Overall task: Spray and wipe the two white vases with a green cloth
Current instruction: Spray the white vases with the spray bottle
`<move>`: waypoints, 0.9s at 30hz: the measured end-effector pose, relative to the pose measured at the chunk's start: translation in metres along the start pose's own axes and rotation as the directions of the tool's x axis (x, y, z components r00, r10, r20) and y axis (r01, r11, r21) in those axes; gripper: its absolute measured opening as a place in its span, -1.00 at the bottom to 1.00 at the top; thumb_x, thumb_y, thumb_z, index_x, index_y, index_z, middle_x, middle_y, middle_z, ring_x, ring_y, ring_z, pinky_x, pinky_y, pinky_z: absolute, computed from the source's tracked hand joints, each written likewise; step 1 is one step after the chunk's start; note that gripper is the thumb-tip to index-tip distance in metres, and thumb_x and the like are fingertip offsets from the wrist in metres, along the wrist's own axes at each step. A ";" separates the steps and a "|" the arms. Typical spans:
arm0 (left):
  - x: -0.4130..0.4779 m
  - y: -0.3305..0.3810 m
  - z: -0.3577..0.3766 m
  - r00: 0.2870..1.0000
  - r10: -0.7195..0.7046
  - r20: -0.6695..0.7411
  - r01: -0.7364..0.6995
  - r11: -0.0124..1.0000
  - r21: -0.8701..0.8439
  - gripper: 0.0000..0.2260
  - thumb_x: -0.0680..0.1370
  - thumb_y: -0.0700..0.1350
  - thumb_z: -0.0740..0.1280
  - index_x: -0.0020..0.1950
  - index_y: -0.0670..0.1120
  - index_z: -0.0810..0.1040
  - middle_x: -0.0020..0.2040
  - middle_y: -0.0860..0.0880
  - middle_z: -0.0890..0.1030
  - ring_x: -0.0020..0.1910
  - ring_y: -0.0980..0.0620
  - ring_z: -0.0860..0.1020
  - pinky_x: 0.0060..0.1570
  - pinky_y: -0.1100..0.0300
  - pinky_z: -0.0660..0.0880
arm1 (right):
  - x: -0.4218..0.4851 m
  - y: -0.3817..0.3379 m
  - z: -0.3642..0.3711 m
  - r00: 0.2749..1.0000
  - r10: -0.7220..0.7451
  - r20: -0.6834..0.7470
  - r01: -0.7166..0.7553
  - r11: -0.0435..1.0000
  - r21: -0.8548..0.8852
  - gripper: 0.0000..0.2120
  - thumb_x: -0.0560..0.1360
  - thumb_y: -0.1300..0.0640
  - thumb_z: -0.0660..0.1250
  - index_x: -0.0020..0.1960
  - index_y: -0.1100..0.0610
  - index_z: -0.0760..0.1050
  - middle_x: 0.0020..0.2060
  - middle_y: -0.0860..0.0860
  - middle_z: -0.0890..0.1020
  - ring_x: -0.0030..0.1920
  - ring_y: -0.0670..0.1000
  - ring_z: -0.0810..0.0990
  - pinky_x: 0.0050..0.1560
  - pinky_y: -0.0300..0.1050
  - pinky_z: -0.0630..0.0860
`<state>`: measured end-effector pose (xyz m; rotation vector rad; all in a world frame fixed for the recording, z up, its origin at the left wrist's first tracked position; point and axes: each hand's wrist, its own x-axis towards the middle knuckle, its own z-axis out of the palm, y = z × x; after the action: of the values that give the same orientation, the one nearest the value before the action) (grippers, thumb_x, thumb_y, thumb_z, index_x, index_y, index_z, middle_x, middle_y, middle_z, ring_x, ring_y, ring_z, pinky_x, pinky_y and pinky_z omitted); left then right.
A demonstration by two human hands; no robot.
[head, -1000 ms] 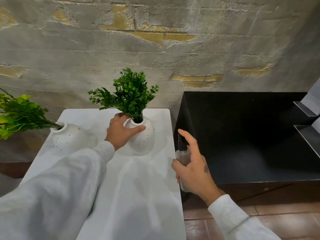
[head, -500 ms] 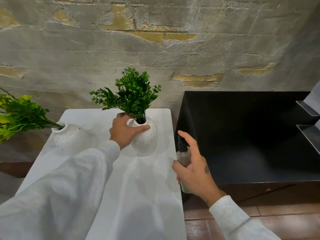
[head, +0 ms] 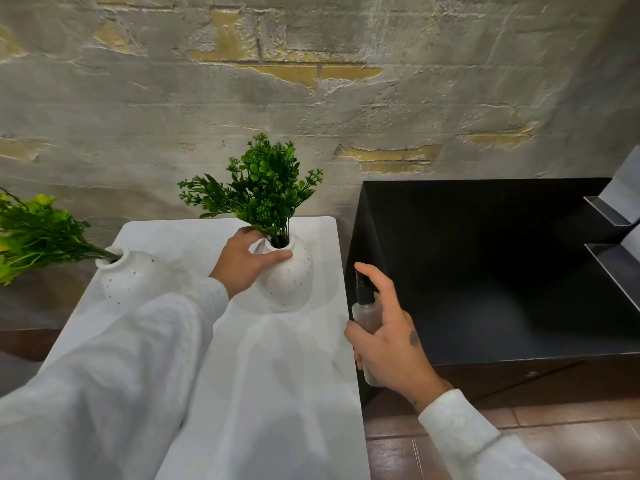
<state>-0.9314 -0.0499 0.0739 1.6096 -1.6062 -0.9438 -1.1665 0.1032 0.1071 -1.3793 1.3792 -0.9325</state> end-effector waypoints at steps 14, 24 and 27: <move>-0.008 0.003 0.015 0.987 -0.044 -0.152 0.054 0.997 0.060 -0.45 0.23 0.35 0.48 0.13 0.15 0.57 0.20 0.09 0.47 0.23 -0.03 0.44 0.28 -0.10 0.41 | -0.002 0.001 0.000 0.999 -0.005 -0.049 0.007 1.000 0.025 -0.24 0.53 0.20 0.39 0.28 -0.55 0.08 0.14 -0.44 0.29 0.06 -0.04 0.49 -0.25 -0.52 0.48; 0.000 0.002 0.003 0.998 -0.043 0.050 0.044 0.998 -0.038 -0.54 0.31 0.18 0.54 0.16 0.16 0.57 0.32 0.09 0.41 0.25 0.01 0.40 0.31 -0.01 0.39 | -0.004 0.007 0.003 0.999 0.019 -0.028 -0.019 1.000 0.011 -0.24 0.53 0.19 0.39 0.30 -0.56 0.09 0.17 -0.34 0.40 0.01 0.04 0.59 -0.18 -0.25 0.63; -0.002 0.005 0.003 1.000 -0.008 0.009 0.009 1.000 -0.030 -0.57 0.32 0.17 0.54 0.14 0.14 0.59 0.27 0.12 0.45 0.19 0.04 0.42 0.25 0.07 0.40 | -0.003 0.006 0.004 0.999 0.022 -0.026 -0.021 1.000 0.020 -0.24 0.53 0.19 0.39 0.31 -0.55 0.09 0.13 -0.42 0.37 0.03 0.02 0.57 -0.21 -0.35 0.58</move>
<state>-0.9362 -0.0474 0.0764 1.5951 -1.5849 -0.9765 -1.1649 0.1073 0.1003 -1.3391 1.3986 -0.9510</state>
